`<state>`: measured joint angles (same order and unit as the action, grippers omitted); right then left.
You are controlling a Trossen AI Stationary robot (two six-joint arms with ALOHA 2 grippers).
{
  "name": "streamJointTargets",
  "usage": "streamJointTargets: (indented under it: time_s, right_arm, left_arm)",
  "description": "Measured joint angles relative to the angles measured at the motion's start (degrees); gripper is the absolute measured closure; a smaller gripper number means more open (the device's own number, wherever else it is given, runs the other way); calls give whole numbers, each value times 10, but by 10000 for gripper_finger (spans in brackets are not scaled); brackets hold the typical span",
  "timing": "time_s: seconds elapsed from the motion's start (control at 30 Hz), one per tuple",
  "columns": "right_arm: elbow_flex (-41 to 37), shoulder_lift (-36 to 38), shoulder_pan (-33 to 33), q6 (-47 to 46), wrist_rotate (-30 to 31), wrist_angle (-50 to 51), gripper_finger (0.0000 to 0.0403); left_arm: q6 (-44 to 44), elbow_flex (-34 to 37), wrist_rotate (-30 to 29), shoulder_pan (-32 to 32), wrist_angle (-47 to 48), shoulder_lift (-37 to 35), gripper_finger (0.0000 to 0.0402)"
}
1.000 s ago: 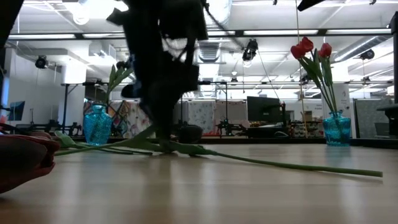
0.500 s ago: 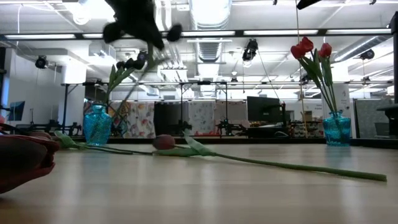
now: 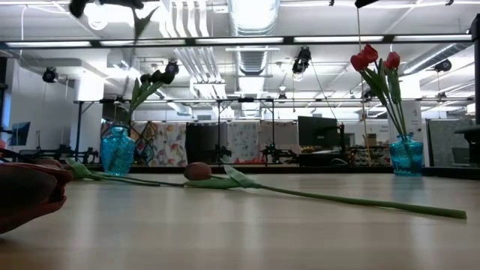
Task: Sort flowers into vase by color
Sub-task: Put the black tulip into the left blue vase
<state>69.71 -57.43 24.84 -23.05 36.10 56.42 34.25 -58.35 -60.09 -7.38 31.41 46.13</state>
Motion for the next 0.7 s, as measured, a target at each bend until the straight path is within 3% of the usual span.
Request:
streamJointTargets:
  time_s: [0.13, 0.4, 0.53, 0.7]
  right_arm:
    - [0, 0, 0, -15, 0, 0, 188]
    - [0, 0, 0, -40, 17, -1, 188]
    - [0, 0, 0, -48, 19, -2, 188]
    - [0, 0, 0, -70, 30, -2, 188]
  left_arm:
    - [-67, 0, -84, 13, -39, -37, 402]
    - [-177, 0, -83, 103, -163, -67, 402]
    - [-173, 0, -35, 174, -204, -67, 401]
    - [-145, 0, 85, 278, -243, -43, 401]
